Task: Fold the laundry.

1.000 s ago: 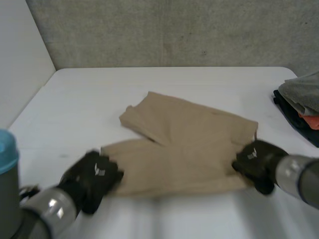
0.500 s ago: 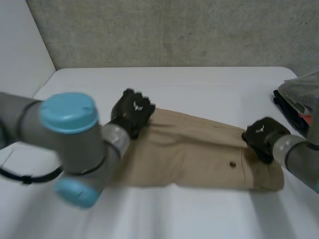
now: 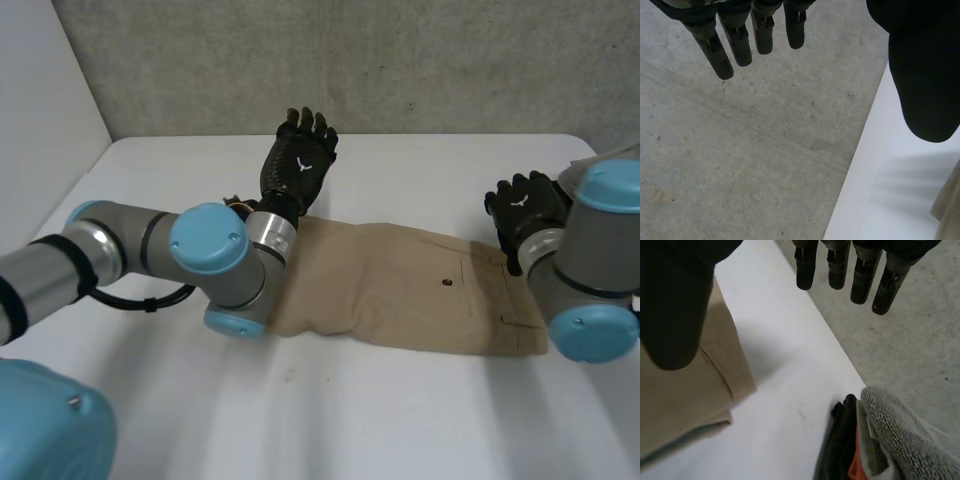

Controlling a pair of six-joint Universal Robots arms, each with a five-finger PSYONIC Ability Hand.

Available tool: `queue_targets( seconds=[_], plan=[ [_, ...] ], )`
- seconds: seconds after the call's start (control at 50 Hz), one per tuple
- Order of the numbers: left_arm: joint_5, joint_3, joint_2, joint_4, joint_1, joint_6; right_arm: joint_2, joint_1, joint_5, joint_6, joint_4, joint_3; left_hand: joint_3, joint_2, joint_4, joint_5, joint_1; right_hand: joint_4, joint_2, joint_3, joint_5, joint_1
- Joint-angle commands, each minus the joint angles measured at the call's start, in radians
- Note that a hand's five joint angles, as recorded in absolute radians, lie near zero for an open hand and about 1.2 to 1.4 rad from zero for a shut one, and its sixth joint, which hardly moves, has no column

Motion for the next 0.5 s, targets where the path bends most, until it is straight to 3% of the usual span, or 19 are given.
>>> queue_targets(
  seconds=[0.02, 0.12, 0.24, 0.32, 0.34, 0.38, 0.5],
  plan=[
    [-0.004, -0.2, 0.129, 0.01, 0.003, -0.049, -0.231, -0.056, -0.175, 0.16, 0.21, 0.203, -0.035, -0.028, -0.028, -0.046, -0.015, -0.059, -0.046, -0.033, -0.068, -0.029],
    [-0.005, -0.311, 0.213, 0.01, 0.007, -0.104, -0.246, -0.175, -0.297, 0.162, 0.32, 0.291, -0.035, -0.028, -0.028, -0.046, -0.015, -0.059, -0.046, -0.033, -0.068, -0.029],
    [-0.005, -0.357, 0.231, 0.01, 0.007, -0.158, -0.232, -0.215, -0.323, 0.16, 0.251, 0.358, -0.035, -0.028, -0.028, -0.046, -0.015, -0.059, -0.046, -0.033, -0.068, -0.029],
    [-0.007, -0.363, 0.23, 0.008, 0.005, -0.163, -0.197, -0.216, -0.308, 0.154, 0.173, 0.377, -0.035, -0.028, -0.028, -0.046, -0.015, 0.413, 0.426, 0.44, 0.404, 0.443],
    [-0.007, -0.364, 0.228, 0.007, 0.005, -0.163, -0.17, -0.216, -0.304, 0.151, 0.158, 0.375, -0.035, -0.028, -0.028, -0.046, -0.015, 0.802, 0.814, 0.828, 0.792, 0.831],
    [-0.008, -0.366, 0.228, 0.007, 0.002, -0.163, -0.151, -0.218, -0.303, 0.149, 0.153, 0.372, -0.035, -0.028, -0.028, -0.046, -0.015, 1.121, 1.134, 1.147, 1.112, 1.151],
    [-0.039, -0.378, 0.244, 0.004, 0.002, -0.164, -0.177, -0.27, -0.3, 0.133, 0.13, 0.38, -0.035, -0.028, -0.028, -0.046, -0.015, 1.163, 1.175, 1.189, 1.153, 1.192]
  ],
)
